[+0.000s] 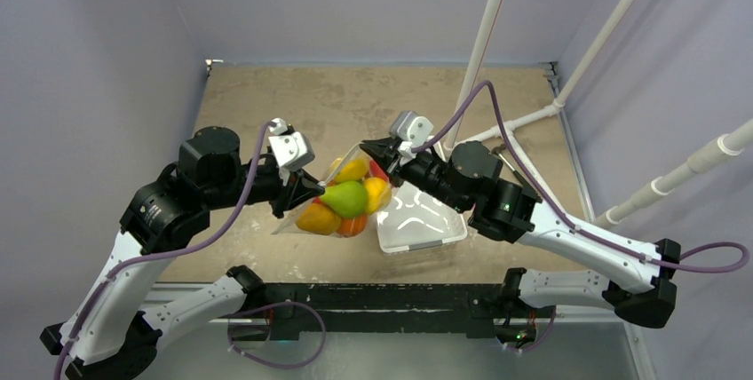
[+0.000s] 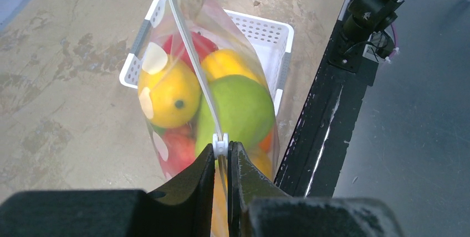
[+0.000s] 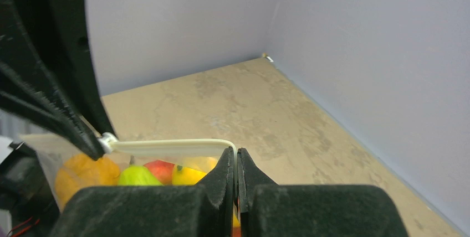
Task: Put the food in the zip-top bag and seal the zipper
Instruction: Zip the zipper food storage bag.
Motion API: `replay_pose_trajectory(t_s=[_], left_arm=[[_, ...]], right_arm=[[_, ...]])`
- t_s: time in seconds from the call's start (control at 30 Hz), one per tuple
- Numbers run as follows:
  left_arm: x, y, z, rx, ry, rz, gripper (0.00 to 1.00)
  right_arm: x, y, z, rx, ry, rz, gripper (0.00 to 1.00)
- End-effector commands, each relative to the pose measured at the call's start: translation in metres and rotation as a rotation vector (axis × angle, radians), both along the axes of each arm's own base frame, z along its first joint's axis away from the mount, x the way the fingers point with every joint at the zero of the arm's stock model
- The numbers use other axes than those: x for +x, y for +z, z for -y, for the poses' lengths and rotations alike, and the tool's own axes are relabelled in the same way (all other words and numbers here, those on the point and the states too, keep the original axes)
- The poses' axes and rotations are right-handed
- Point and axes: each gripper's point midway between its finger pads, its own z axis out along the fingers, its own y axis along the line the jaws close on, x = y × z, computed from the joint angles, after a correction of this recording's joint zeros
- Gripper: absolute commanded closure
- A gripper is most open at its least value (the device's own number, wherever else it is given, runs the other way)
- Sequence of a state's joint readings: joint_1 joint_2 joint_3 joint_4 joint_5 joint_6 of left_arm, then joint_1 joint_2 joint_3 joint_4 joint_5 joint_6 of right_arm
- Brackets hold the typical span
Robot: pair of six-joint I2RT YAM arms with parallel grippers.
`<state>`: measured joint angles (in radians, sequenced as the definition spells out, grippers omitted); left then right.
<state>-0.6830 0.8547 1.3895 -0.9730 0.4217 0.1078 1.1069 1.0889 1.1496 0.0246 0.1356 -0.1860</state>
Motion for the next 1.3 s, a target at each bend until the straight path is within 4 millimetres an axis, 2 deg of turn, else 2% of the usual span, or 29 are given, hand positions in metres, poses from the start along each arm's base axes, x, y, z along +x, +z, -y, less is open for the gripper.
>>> replay_pose_trajectory(t_s=[0.0, 0.43, 0.53, 0.73, 0.87, 1.0, 1.13, 1.27], left_arm=[[-0.011, 0.003, -0.006, 0.000, 0.000, -0.023, 1.00], [-0.007, 0.000, -0.021, 0.022, 0.090, -0.034, 1.00], [-0.007, 0.000, -0.029, 0.045, 0.125, -0.025, 1.00], [-0.007, 0.002, -0.037, 0.050, 0.166, -0.027, 1.00], [-0.005, -0.003, -0.040, 0.061, 0.191, -0.035, 1.00], [-0.001, -0.007, -0.043, 0.073, 0.223, -0.041, 1.00], [0.008, -0.008, -0.040, 0.080, 0.240, -0.038, 1.00], [0.019, -0.010, -0.039, 0.098, 0.273, -0.027, 0.82]], right_arm=[[0.029, 0.051, 0.047, 0.178, -0.258, 0.058, 1.00], [0.063, 0.047, 0.079, 0.190, -0.491, 0.036, 1.00], [0.071, 0.045, 0.089, 0.191, -0.533, 0.036, 1.00], [0.085, 0.053, 0.111, 0.212, -0.582, 0.066, 1.00], [0.088, 0.059, 0.119, 0.220, -0.599, 0.086, 1.00], [0.087, 0.063, 0.121, 0.219, -0.587, 0.105, 1.00], [0.082, 0.065, 0.114, 0.209, -0.530, 0.122, 1.00], [0.067, 0.070, 0.101, 0.202, -0.411, 0.171, 1.00]])
